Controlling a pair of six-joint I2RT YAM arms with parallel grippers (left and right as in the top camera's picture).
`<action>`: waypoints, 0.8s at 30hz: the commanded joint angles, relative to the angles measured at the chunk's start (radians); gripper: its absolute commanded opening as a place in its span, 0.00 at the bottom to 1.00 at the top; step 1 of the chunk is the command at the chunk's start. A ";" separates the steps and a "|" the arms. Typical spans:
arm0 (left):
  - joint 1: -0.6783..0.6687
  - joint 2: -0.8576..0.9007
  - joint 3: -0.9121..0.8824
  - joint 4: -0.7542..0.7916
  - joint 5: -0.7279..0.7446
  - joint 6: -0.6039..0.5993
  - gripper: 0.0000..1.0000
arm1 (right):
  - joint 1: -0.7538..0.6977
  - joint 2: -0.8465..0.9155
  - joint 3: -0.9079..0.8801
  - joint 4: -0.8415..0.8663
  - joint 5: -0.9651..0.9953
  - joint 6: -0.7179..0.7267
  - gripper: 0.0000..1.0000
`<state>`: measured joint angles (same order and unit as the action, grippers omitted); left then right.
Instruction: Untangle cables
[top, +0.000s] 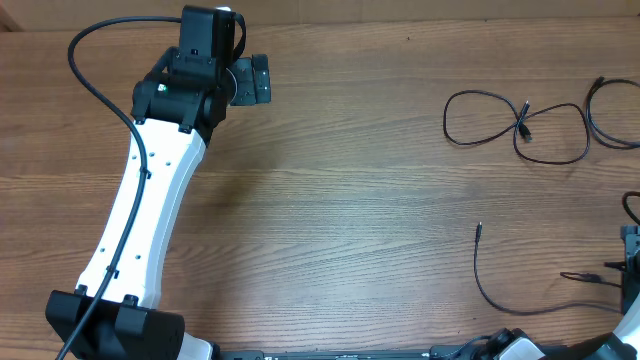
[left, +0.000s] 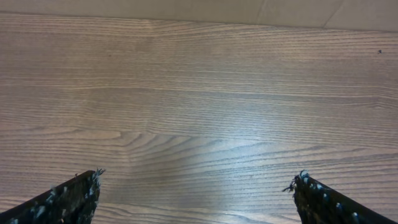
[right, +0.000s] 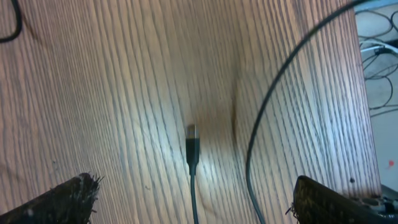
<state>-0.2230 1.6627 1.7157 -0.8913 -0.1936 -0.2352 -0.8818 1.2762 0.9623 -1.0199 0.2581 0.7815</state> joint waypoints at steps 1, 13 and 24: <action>-0.006 -0.002 0.015 0.005 0.011 0.011 1.00 | 0.003 -0.010 0.021 -0.025 -0.011 0.011 1.00; -0.006 -0.002 0.015 0.005 0.022 0.010 1.00 | 0.003 -0.010 0.021 -0.127 0.115 0.243 1.00; -0.006 -0.002 0.015 0.005 0.056 0.010 1.00 | 0.003 -0.010 0.021 -0.055 -0.128 0.244 1.00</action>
<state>-0.2230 1.6627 1.7157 -0.8909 -0.1516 -0.2352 -0.8818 1.2762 0.9623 -1.1042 0.2451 1.0130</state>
